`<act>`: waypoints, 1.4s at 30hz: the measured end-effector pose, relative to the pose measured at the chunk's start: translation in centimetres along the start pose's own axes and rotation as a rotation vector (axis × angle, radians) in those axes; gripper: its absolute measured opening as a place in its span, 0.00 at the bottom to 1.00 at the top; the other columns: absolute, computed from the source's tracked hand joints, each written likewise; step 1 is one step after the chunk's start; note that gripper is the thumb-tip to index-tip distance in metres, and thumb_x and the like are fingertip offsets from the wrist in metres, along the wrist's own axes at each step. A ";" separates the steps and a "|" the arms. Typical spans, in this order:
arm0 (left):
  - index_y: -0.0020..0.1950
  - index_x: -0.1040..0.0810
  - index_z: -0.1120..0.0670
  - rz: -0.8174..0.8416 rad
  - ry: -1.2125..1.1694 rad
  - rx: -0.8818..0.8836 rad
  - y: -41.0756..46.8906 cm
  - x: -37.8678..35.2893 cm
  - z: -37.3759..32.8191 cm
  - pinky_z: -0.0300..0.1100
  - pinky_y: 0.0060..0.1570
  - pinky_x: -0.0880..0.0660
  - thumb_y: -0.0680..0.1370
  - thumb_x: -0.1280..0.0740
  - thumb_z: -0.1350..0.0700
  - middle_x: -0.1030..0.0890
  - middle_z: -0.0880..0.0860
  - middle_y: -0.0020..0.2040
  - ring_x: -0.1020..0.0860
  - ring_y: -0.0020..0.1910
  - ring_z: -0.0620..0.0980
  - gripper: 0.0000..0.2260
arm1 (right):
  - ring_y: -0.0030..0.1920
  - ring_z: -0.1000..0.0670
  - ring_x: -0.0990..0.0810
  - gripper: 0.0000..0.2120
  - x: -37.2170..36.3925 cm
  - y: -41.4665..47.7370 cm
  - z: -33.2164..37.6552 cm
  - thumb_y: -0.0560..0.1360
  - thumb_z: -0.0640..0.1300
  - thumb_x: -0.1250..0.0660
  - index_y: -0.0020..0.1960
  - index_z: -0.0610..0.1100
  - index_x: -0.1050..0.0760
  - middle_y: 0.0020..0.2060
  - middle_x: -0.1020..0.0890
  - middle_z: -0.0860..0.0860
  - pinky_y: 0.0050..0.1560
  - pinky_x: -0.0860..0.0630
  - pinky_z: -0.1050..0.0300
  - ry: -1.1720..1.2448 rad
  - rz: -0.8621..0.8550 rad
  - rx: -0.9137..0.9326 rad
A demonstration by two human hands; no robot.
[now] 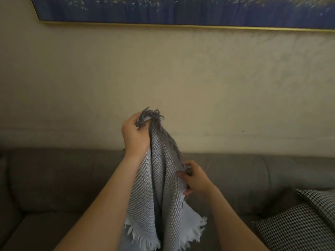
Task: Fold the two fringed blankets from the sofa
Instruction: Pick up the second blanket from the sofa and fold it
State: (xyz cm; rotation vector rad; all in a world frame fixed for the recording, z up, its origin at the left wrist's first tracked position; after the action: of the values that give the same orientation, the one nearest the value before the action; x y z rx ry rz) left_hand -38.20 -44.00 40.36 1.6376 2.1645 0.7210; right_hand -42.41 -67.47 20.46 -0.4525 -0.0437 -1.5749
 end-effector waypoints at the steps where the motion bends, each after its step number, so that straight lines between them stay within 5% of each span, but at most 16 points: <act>1: 0.54 0.12 0.60 0.017 -0.012 -0.003 0.1 0.0 -0.2 0.35 0.48 0.23 0.81 0.29 0.63 0.14 0.47 0.44 0.19 0.44 0.37 0.06 | 0.41 0.39 0.13 0.21 -0.1 0.1 0.0 0.80 0.47 0.26 0.67 0.47 0.31 0.63 0.24 0.48 0.33 0.15 0.48 0.005 -0.008 -0.008; 9: 0.57 0.12 0.59 0.065 -0.056 -0.057 0.0 0.4 -1.4 0.32 0.54 0.24 0.81 0.30 0.65 0.12 0.50 0.49 0.16 0.50 0.39 0.08 | 0.49 0.37 0.13 0.22 -1.7 0.2 0.2 0.81 0.42 0.28 0.72 0.49 0.29 0.62 0.19 0.45 0.38 0.14 0.43 0.153 0.085 0.031; 13: 0.49 0.13 0.56 0.098 -0.069 -0.028 0.0 0.4 -1.1 0.30 0.46 0.26 0.82 0.29 0.64 0.16 0.39 0.39 0.20 0.42 0.34 0.07 | 0.41 0.40 0.12 0.06 -1.9 0.2 0.5 0.82 0.43 0.30 0.55 0.40 0.19 0.44 0.14 0.45 0.42 0.13 0.41 0.024 0.064 0.039; 17: 0.46 0.14 0.51 0.062 -0.036 -0.007 0.0 0.8 -0.2 0.32 0.43 0.27 0.82 0.29 0.61 0.18 0.38 0.35 0.22 0.38 0.33 0.08 | 0.33 0.42 0.13 0.15 -0.4 -0.1 0.6 0.82 0.42 0.30 0.38 0.43 0.24 0.29 0.18 0.50 0.32 0.17 0.53 -0.106 -0.073 0.030; 21: 0.46 0.14 0.52 -0.041 0.055 0.008 -0.3 1.4 0.8 0.36 0.40 0.27 0.82 0.29 0.61 0.18 0.42 0.36 0.22 0.37 0.36 0.07 | 0.30 0.42 0.14 0.16 1.6 0.3 0.4 0.81 0.44 0.30 0.37 0.38 0.24 0.35 0.16 0.39 0.30 0.16 0.51 -0.274 -0.213 0.002; 27: 0.43 0.18 0.47 -0.157 0.176 0.099 -1.2 2.2 2.7 0.37 0.37 0.28 0.82 0.29 0.61 0.19 0.42 0.37 0.23 0.36 0.39 0.11 | 0.26 0.48 0.27 0.21 5.2 0.6 0.1 0.80 0.43 0.31 0.31 0.40 0.32 0.25 0.27 0.46 0.21 0.36 0.62 -0.495 -0.381 -0.013; 30: 0.44 0.17 0.51 -0.186 0.230 0.110 -1.7 1.8 3.2 0.44 0.39 0.27 0.82 0.29 0.60 0.18 0.49 0.38 0.21 0.38 0.49 0.08 | 0.29 0.47 0.29 0.14 5.7 1.0 -1.2 0.79 0.40 0.33 0.36 0.38 0.30 0.29 0.26 0.45 0.26 0.35 0.54 -0.557 -0.340 -0.086; 35: 0.51 0.13 0.57 -0.259 0.228 0.156 -2.1 1.5 3.7 0.45 0.46 0.25 0.82 0.29 0.60 0.15 0.52 0.44 0.17 0.44 0.52 0.05 | 0.32 0.48 0.29 0.12 5.8 0.5 -3.4 0.81 0.41 0.35 0.40 0.39 0.32 0.35 0.28 0.46 0.26 0.38 0.57 -0.692 -0.234 -0.141; 42: 0.55 0.13 0.57 -0.277 0.180 0.179 -2.4 1.1 4.0 0.47 0.50 0.21 0.82 0.28 0.59 0.13 0.53 0.47 0.16 0.46 0.51 0.05 | 0.34 0.49 0.30 0.16 7.3 -1.1 -3.6 0.84 0.36 0.41 0.38 0.41 0.35 0.36 0.28 0.46 0.32 0.33 0.55 -0.679 -0.436 -0.175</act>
State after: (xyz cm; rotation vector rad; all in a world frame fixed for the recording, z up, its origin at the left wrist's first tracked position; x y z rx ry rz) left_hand -38.24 -42.64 35.77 1.3546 2.5837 0.6282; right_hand -44.28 -75.40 19.64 -1.1622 -0.5583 -1.7848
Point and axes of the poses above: each hand's wrist, its own y-axis towards the middle knuckle, its own x-axis out of the back of the hand, z = x × y, the point moved 7 cm from there along y, towards the middle knuckle
